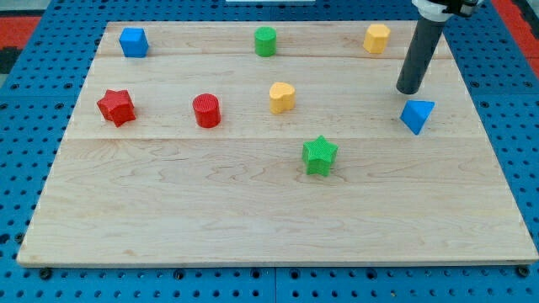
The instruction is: Slide the yellow heart down and left
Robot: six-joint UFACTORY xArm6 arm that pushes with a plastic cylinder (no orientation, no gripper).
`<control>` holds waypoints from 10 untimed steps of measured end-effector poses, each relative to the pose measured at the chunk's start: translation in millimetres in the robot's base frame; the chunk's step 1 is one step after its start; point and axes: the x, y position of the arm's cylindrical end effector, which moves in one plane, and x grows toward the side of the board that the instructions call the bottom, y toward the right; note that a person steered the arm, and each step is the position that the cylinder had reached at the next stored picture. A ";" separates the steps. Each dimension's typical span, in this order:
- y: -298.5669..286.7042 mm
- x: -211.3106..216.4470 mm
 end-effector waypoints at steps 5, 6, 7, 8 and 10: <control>-75.0 -52.4; -104.0 -30.7; -156.5 -35.8; -176.9 -46.6; -195.6 -26.8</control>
